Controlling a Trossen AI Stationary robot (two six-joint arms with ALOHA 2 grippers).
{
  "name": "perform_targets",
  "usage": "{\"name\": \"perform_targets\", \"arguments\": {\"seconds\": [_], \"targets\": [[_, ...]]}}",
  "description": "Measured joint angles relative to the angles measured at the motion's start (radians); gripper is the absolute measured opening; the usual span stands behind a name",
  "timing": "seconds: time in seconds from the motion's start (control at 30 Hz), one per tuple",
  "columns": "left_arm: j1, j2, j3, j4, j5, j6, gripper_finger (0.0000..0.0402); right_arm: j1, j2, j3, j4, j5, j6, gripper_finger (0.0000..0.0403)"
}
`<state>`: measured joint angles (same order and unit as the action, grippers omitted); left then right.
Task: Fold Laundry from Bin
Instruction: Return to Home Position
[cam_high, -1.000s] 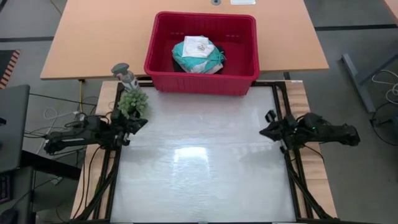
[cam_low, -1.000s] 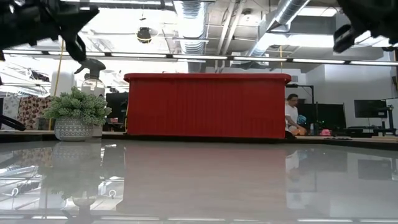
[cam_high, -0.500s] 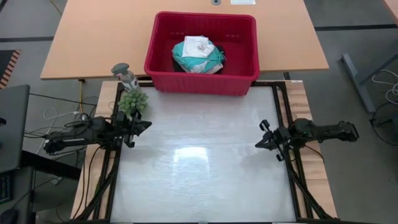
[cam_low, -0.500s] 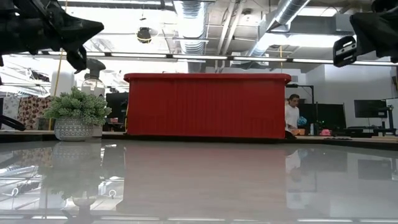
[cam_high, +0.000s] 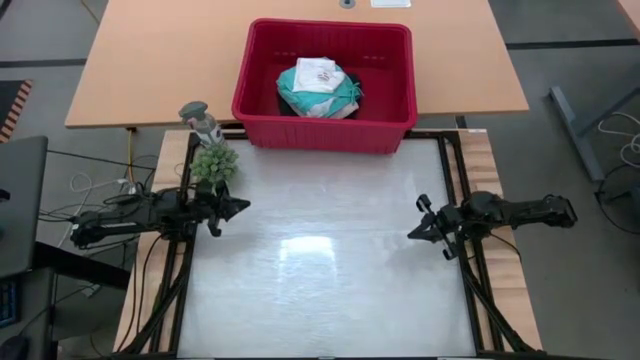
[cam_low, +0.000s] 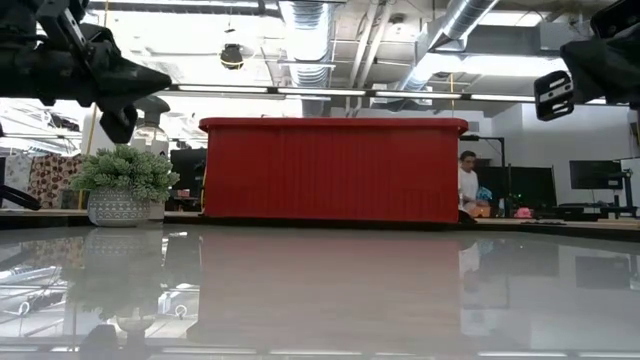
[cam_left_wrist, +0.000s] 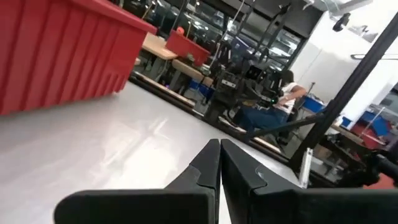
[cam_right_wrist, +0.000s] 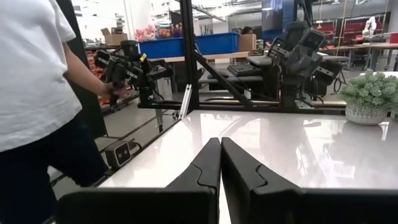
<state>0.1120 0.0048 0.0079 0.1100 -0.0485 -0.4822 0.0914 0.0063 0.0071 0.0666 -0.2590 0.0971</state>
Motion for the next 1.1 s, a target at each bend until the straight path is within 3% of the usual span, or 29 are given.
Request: {"name": "perform_targets", "arguments": {"seconds": [0.37,1.1], "targets": [[0.0,0.007,0.0,-0.068,0.093,0.303,0.0,0.0,0.0,-0.001,-0.008,0.001,0.0,0.004],[0.0,0.008,-0.001,-0.075,0.063,0.302,0.0,0.0,0.0,-0.002,-0.013,-0.001,0.0,0.004]]}}
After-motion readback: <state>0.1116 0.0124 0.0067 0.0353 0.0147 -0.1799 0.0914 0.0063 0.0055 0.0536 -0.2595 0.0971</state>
